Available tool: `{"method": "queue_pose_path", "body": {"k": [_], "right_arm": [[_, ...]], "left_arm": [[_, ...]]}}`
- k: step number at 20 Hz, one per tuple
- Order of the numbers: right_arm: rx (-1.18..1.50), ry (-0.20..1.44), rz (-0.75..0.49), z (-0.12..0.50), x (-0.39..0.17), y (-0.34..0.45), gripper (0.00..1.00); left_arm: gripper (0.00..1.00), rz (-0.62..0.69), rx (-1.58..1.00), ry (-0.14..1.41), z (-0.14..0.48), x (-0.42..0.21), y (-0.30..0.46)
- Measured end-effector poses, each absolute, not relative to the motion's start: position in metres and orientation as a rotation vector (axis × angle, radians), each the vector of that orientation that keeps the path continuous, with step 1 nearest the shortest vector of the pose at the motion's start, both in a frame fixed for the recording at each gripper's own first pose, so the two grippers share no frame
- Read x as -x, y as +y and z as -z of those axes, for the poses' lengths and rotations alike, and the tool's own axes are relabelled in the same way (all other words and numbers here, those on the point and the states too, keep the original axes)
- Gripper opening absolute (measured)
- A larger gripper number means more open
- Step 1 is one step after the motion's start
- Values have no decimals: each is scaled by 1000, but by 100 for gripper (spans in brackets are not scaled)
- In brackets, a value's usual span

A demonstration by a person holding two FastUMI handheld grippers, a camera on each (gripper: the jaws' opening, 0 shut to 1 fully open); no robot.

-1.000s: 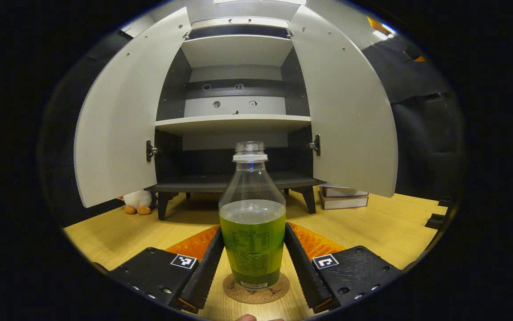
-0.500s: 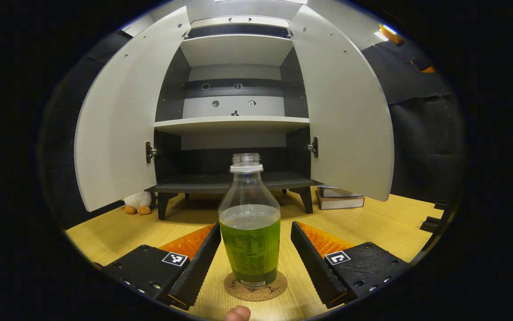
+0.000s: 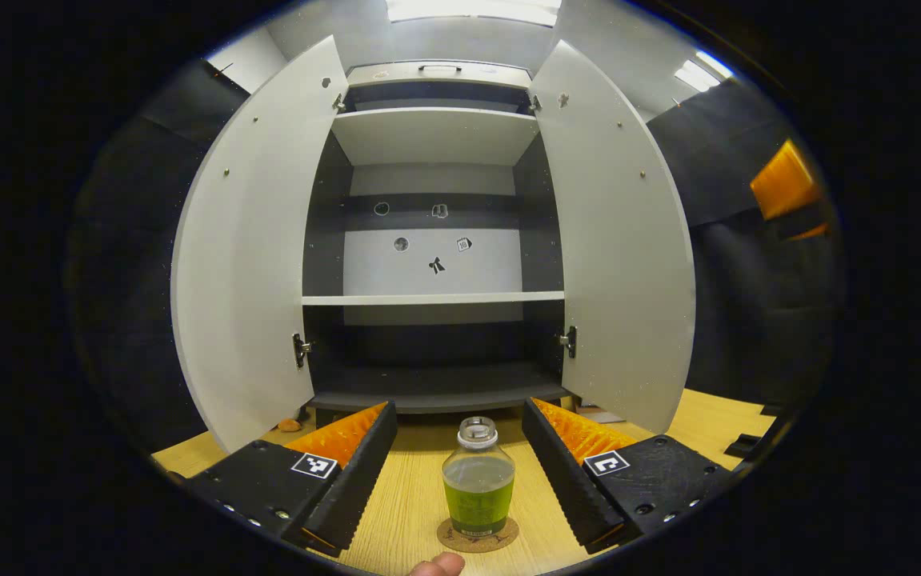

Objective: Grasp the bottle in the cabinet with the left hand and place it on the coaster, then close the right door with the right hand and the left door with the left hand.

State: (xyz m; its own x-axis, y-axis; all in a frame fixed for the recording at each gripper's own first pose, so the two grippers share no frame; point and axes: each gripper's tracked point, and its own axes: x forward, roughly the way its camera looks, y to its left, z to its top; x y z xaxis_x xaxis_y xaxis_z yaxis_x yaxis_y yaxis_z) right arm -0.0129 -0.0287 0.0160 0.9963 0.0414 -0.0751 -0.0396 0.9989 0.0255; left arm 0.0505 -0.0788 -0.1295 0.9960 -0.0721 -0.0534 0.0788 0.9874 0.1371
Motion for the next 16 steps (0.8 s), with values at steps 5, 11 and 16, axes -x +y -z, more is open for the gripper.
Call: {"method": "queue_pose_path", "body": {"k": [5,11,16], "right_arm": [[-37,15,-68,-28,9,-35,83],[-57,-35,-71,-36,5,-46,83],[-70,-108,-56,-77,-12,-71,83]], "left_arm": [[96,60,-86,23,64,-30,-76],[95,52,-44,52,38,7,-66],[94,-12,-78,10,15,9,-42]]}}
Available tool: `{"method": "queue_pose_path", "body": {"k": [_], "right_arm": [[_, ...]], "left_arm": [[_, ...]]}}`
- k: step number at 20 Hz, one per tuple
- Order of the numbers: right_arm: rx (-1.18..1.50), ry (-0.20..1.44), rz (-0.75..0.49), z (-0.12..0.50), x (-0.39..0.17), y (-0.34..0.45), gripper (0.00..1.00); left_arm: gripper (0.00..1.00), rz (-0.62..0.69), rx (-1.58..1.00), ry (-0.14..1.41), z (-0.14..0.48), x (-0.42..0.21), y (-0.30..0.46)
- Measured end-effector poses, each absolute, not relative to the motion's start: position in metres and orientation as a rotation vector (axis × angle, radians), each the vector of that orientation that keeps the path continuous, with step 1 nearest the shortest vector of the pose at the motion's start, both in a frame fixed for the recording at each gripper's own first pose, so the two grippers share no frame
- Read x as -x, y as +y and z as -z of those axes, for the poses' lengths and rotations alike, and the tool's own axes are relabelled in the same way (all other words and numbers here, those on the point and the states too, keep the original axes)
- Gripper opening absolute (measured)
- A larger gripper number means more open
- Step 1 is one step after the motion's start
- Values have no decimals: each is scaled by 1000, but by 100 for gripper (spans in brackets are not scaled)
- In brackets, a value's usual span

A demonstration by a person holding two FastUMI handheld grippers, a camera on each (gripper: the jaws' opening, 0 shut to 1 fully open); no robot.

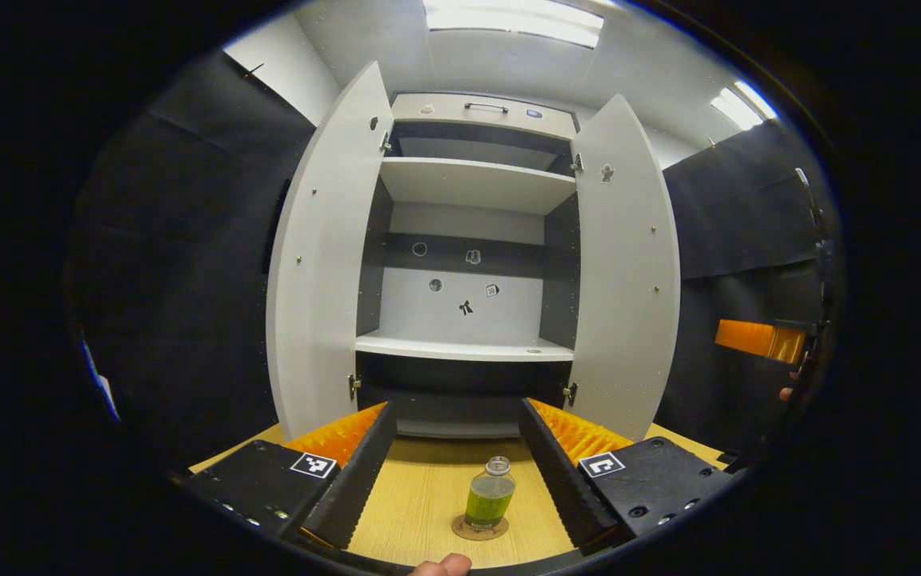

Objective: Grasp the bottle in the cabinet with the left hand and place it on the coaster, then close the right door with the right hand and the left door with the left hand.

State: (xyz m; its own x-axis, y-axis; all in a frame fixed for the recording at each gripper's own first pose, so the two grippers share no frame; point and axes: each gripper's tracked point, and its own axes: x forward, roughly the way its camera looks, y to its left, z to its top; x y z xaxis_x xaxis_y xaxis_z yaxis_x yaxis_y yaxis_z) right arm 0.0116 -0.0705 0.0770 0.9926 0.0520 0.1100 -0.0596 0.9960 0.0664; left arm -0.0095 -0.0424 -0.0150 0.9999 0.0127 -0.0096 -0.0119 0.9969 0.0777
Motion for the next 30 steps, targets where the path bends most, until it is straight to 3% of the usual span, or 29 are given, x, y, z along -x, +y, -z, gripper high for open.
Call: {"method": "queue_pose_path", "body": {"k": [6,13,29,30], "right_arm": [[4,-133,73,-147,-81,-142,83],[-79,-90,91,-146,-143,-165,83],[49,-77,53,-148,-153,-141,82],[53,-72,39,-148,-152,-136,82]], "left_arm": [[93,28,-99,36,17,16,-45],[94,69,-96,71,28,23,-57],[94,34,-79,97,41,21,-49],[97,26,-80,97,41,22,-46]]}}
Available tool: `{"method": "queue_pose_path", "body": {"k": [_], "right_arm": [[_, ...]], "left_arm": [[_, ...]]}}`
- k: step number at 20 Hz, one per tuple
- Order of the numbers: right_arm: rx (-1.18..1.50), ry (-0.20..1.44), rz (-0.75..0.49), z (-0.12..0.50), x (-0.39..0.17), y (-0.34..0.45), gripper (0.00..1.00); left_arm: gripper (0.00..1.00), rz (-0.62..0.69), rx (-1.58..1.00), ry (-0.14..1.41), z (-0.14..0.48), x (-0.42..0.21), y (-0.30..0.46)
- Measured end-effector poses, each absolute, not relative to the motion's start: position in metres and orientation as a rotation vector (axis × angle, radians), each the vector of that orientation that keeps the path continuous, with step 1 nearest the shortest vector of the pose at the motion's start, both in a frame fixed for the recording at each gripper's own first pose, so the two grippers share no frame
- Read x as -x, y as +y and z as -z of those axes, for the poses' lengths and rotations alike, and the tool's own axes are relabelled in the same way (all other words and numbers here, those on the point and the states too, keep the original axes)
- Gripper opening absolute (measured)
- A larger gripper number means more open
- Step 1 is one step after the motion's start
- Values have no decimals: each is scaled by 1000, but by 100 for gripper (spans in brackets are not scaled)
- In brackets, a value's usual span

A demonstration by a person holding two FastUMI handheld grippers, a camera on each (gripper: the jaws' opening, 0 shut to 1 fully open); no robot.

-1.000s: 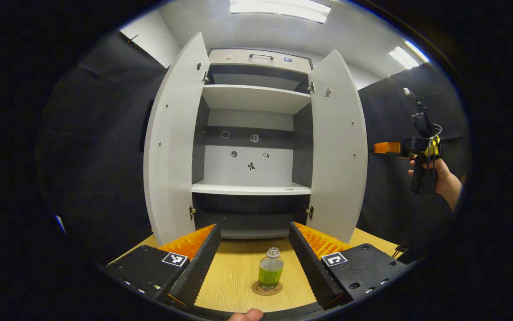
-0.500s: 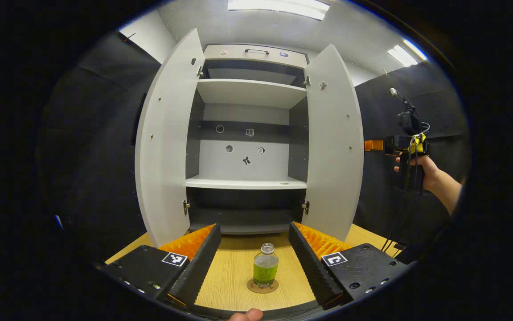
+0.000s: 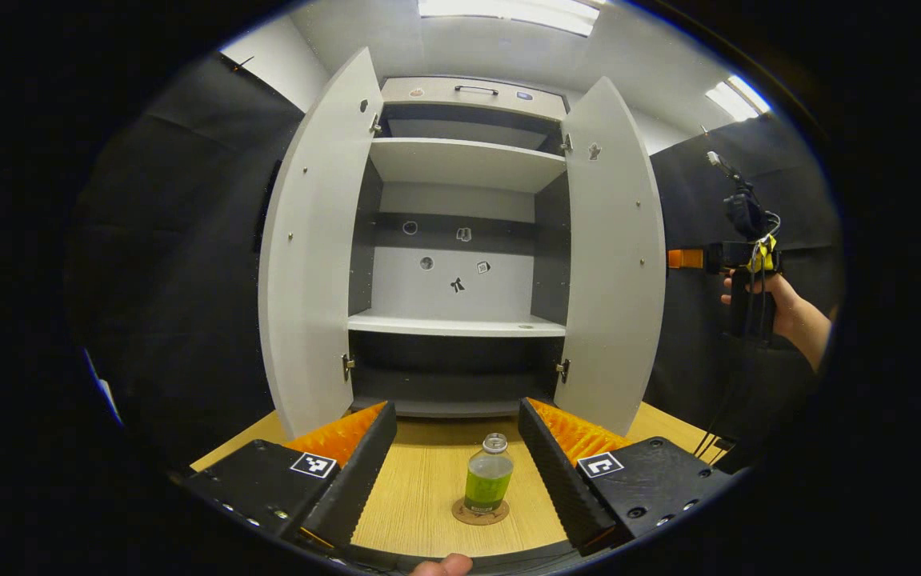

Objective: Grasp the bottle in the cabinet with the left hand and place it on the coaster, then close the right door with the right hand and the left door with the left hand.

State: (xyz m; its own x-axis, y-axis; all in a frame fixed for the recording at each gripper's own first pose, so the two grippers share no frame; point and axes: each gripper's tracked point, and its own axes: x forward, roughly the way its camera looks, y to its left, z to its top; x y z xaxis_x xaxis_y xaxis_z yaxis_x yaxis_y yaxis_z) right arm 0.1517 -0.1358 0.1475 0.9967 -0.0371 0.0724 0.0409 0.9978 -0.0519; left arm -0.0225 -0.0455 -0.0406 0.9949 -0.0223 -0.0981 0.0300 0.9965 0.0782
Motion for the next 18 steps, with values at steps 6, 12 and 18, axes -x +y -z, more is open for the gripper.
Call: {"method": "queue_pose_path", "body": {"k": [6,12,18], "right_arm": [[56,-58,-103,-143,-155,-74,82],[42,-69,-199,-136,-174,-19,82],[30,-34,-227,-128,-182,-6,82]], "left_arm": [[94,-19,-84,88,37,29,-30],[94,-54,-74,99,35,37,-20],[94,-95,-101,88,30,44,-6]]}}
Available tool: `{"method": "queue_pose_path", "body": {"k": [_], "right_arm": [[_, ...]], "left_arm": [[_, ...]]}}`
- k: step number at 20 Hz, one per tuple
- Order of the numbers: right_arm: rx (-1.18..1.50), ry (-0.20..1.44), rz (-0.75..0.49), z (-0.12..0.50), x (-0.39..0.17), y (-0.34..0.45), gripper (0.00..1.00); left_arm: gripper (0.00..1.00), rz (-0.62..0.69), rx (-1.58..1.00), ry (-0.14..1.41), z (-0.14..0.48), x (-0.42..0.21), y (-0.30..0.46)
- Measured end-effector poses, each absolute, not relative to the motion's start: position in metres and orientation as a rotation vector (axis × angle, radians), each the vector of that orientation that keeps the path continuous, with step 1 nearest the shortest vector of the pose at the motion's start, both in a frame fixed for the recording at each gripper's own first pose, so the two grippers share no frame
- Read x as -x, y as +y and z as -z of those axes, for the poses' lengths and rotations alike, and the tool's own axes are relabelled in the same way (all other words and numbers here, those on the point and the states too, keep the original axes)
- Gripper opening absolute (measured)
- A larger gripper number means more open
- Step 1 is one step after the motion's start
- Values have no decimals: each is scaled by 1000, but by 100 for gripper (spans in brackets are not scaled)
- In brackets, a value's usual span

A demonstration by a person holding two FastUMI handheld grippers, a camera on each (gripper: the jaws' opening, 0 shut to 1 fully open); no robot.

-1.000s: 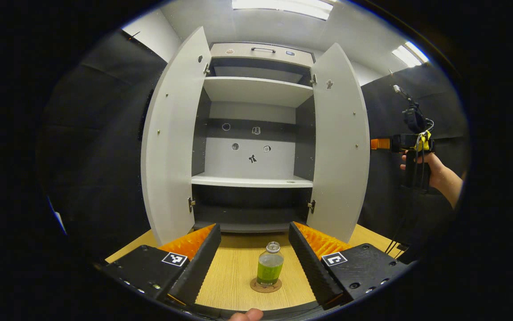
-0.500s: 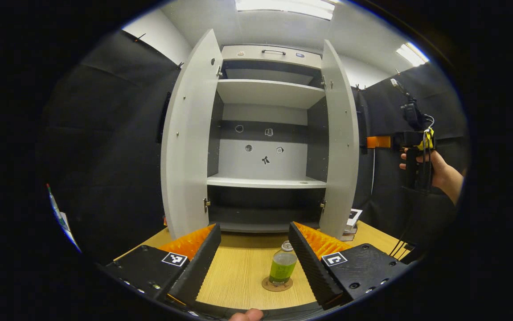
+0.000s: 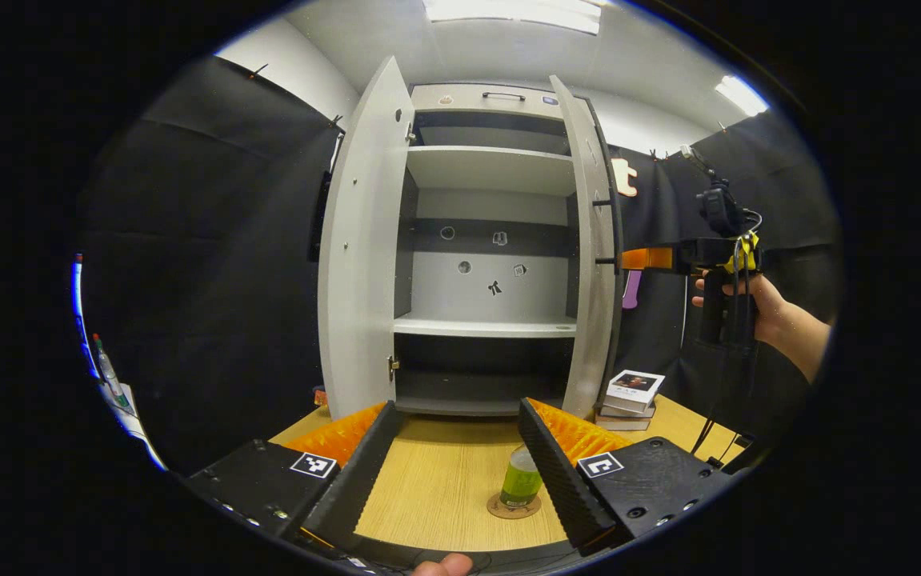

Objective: Grasp the bottle in the cabinet with the left hand and place it on the coaster, then close the right door with the right hand and the left door with the left hand.

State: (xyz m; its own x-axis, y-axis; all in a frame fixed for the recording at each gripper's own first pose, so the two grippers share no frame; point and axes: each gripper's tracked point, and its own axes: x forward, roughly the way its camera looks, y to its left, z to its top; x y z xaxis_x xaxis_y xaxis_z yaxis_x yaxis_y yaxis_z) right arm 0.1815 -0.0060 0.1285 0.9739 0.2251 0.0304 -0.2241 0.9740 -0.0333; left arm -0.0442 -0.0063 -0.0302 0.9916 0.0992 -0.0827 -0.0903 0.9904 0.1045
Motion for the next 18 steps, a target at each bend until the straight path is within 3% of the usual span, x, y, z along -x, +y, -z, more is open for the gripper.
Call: {"method": "queue_pose_path", "body": {"k": [6,12,18], "right_arm": [[42,-83,-188,-121,-128,-16,82],[63,-78,-166,-66,-53,-15,83],[31,-18,-189,-7,-17,-4,83]], "left_arm": [[94,-105,-83,77,26,39,-6],[94,-76,-87,63,16,25,-17],[93,-99,-9,25,-4,15,-10]]}}
